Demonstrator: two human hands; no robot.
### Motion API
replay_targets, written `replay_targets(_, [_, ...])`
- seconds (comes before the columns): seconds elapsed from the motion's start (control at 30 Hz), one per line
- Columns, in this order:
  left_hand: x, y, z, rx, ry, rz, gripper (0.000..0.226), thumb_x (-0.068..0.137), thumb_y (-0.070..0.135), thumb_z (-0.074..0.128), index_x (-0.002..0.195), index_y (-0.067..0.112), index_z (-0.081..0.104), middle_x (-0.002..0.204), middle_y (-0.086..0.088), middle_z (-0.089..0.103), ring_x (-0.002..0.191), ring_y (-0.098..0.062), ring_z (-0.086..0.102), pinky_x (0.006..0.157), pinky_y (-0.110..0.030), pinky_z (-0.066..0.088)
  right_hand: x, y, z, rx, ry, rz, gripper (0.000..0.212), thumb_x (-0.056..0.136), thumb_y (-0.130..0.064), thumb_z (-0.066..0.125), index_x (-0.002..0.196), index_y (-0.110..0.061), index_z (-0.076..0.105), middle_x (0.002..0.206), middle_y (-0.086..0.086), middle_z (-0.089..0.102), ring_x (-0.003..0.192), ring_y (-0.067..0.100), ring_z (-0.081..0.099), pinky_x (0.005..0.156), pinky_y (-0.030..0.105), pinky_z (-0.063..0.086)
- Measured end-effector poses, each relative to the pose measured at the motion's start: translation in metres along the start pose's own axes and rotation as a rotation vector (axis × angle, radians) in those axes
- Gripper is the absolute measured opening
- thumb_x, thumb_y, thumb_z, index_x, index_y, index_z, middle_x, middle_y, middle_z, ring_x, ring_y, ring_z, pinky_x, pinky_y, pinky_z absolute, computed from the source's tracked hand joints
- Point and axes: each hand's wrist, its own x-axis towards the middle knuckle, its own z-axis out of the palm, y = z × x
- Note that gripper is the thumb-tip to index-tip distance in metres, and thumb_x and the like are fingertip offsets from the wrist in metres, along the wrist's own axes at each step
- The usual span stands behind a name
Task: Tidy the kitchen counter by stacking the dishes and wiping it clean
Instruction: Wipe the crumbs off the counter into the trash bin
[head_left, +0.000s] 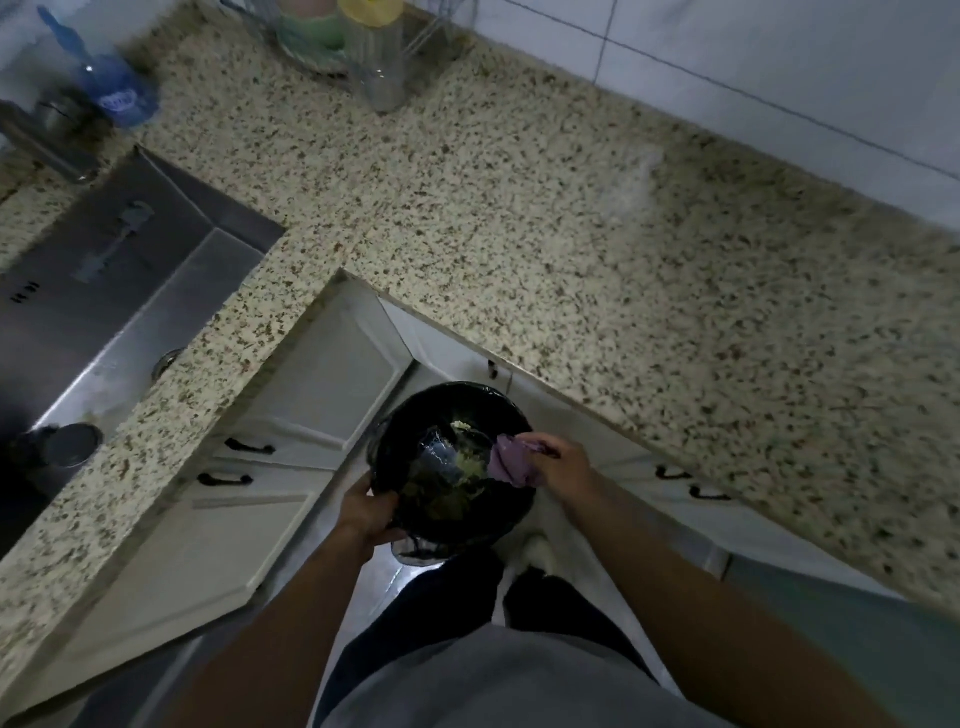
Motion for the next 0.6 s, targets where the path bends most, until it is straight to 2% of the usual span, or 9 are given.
replay_targets(0.07, [-0.007, -0.006, 0.017, 0.038, -0.017, 0.031, 0.057, 0.093, 0.000, 0.066, 0.141, 0.029, 0.057, 0.121, -0.011, 0.068, 0.093, -0.037, 0.073, 0.068, -0.054, 0.064, -0.016, 0.019, -0.022, 0.080, 0.039, 0.018, 0.023, 0.095, 0.002, 0.066, 0.118, 0.008, 0.067, 0.085, 0.009, 0.069, 0.068, 0.015, 0.066, 0.057, 0.021, 0.054])
replay_targets(0.17, [-0.018, -0.015, 0.038, 0.112, -0.042, 0.051, 0.046, 0.093, 0.001, 0.067, 0.132, 0.023, 0.062, 0.123, -0.016, 0.068, 0.091, -0.037, 0.073, 0.060, -0.046, 0.064, -0.038, 0.048, -0.048, 0.126, 0.082, 0.068, 0.023, 0.097, 0.000, 0.065, 0.119, 0.008, 0.067, 0.100, 0.020, 0.070, 0.080, 0.029, 0.066, 0.060, 0.026, 0.057])
replay_targets(0.23, [-0.023, -0.020, 0.048, 0.123, -0.068, 0.048, 0.041, 0.094, -0.001, 0.064, 0.126, 0.025, 0.061, 0.120, -0.018, 0.067, 0.087, -0.035, 0.072, 0.054, -0.039, 0.063, -0.053, 0.062, -0.058, 0.164, 0.112, 0.080, 0.020, 0.098, 0.000, 0.063, 0.117, 0.002, 0.070, 0.105, 0.020, 0.071, 0.084, 0.030, 0.068, 0.064, 0.029, 0.059])
replay_targets(0.3, [-0.028, -0.022, 0.056, 0.150, -0.114, 0.055, 0.043, 0.094, -0.001, 0.064, 0.128, 0.025, 0.060, 0.119, -0.020, 0.067, 0.084, -0.034, 0.071, 0.053, -0.037, 0.062, -0.067, 0.072, -0.066, 0.210, 0.156, 0.108, 0.020, 0.097, 0.000, 0.061, 0.113, -0.006, 0.072, 0.107, 0.017, 0.072, 0.086, 0.026, 0.069, 0.067, 0.031, 0.058])
replay_targets(0.43, [-0.030, -0.032, 0.069, 0.263, -0.222, 0.066, 0.046, 0.094, -0.001, 0.063, 0.133, 0.024, 0.058, 0.118, -0.019, 0.067, 0.091, -0.035, 0.072, 0.056, -0.038, 0.063, -0.096, 0.094, -0.076, 0.316, 0.279, 0.164, 0.021, 0.098, -0.001, 0.060, 0.110, -0.013, 0.073, 0.110, 0.011, 0.072, 0.092, 0.023, 0.070, 0.063, 0.026, 0.057])
replay_targets(0.6, [-0.021, -0.062, 0.091, 0.411, -0.369, 0.055, 0.049, 0.092, 0.004, 0.069, 0.131, 0.031, 0.055, 0.113, -0.011, 0.068, 0.097, -0.033, 0.071, 0.074, -0.047, 0.065, -0.144, 0.139, -0.072, 0.468, 0.476, 0.176, 0.023, 0.099, 0.003, 0.056, 0.116, -0.002, 0.071, 0.100, 0.008, 0.071, 0.084, 0.019, 0.069, 0.059, 0.022, 0.058])
